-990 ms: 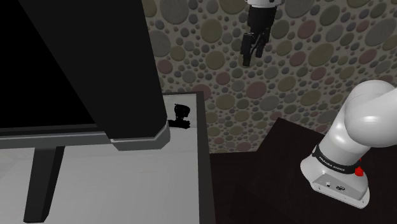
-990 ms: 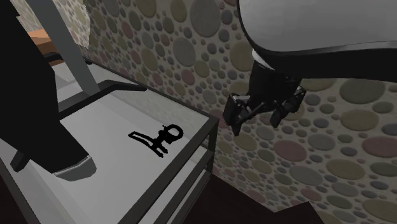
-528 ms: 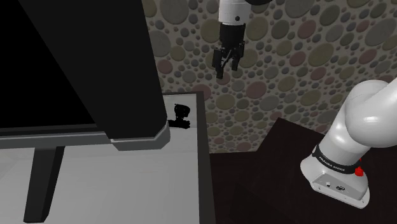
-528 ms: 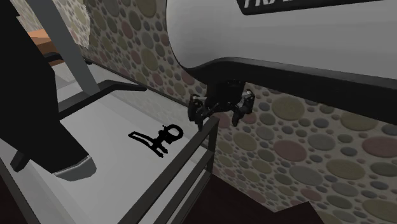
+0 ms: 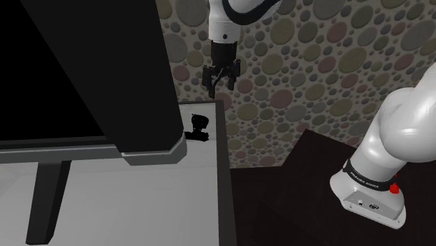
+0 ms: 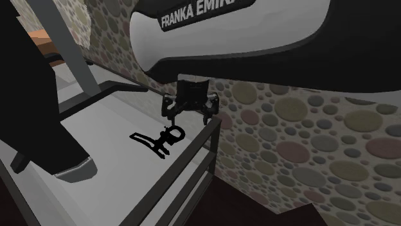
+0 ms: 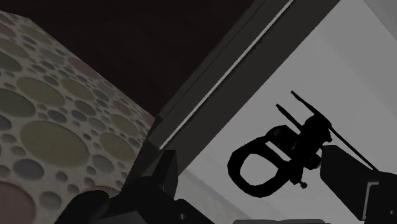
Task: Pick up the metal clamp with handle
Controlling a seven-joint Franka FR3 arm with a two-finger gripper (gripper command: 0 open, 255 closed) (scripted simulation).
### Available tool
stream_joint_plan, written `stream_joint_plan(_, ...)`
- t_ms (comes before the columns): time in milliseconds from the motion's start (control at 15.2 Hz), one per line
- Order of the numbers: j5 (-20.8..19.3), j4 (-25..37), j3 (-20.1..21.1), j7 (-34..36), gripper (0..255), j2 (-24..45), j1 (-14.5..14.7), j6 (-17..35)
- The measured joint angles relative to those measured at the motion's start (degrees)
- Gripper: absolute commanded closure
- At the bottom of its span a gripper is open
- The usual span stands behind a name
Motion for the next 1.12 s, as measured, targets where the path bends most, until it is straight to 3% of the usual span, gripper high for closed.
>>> stream_joint_plan(528,0.03,11.89,2.75,6.12,0,15.58,2.06,4.61)
stream_joint_plan(1056,-0.12,9.35,2.91,5.97,0,18.59,2.41,10.15)
stream_joint_plan(1122,-0.14,9.26,2.91,5.97,255,18.72,2.43,10.38)
